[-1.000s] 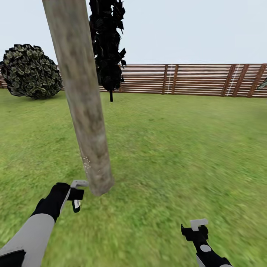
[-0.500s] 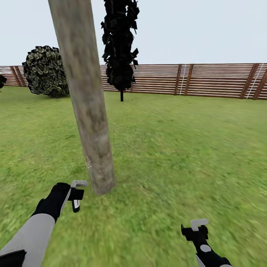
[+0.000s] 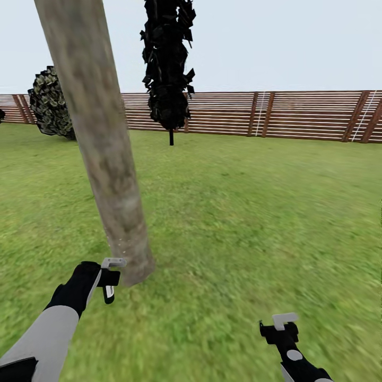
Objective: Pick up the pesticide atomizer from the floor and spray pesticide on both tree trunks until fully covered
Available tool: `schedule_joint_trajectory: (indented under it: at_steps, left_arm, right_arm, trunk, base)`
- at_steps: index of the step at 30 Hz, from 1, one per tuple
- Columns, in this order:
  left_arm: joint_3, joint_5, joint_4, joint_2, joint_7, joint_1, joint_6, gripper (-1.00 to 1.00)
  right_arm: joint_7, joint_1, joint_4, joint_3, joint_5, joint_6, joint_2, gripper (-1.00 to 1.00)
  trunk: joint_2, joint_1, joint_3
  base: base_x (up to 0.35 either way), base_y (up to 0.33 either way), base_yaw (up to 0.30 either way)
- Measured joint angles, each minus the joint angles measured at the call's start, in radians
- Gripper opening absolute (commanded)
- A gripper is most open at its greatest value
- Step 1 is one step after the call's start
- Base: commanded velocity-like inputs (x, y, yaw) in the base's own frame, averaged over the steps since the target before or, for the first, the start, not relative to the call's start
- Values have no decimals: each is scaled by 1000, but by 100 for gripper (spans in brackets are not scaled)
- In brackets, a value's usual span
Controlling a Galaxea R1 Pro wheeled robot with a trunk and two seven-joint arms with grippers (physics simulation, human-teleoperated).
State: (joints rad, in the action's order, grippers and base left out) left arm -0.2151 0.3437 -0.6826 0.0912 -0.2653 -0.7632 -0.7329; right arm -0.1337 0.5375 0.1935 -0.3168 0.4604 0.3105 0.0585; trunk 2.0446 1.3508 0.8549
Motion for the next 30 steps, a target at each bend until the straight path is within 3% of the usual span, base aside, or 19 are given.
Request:
schedule_joint_trajectory:
  at_steps: [10, 14, 18, 22, 26, 30]
  left_arm:
    - [-1, 0, -1, 2, 0, 0, 0, -100]
    - [-37, -40, 5, 4, -1, 0, 3, -100]
    - [-45, -49, -2, 10, -3, -3, 3, -100]
    - [-38, -44, -3, 12, -5, -21, -6, -100]
    - [-34, -42, 5, 9, -12, -85, -17, -100]
    - [22, -41, 10, 9, -16, -130, -55, -100]
  right_arm:
    - [0, 0, -2, 0, -1, 0, -1, 100]
    - [0, 0, -2, 0, -2, 0, -1, 100]
    - [0, 0, -2, 0, -2, 0, 0, 100]
    - [0, 0, -1, 0, -1, 0, 1, 100]
    - [0, 0, 0, -1, 0, 0, 3, 100]
    - [0, 0, 0, 0, 0, 0, 6, 100]
  trunk:
    - [0, 0, 0]
    - [0, 0, 0]
    - [0, 0, 0]
    - [0, 0, 0]
    - [0, 0, 0]
    - [0, 0, 0]
  base:
    - [110, -272, 174]
    - [210, -120, 274]
    - [41, -15, 168]
    - [4, -1, 17]
    - [0, 0, 2]
    - [0, 0, 0]
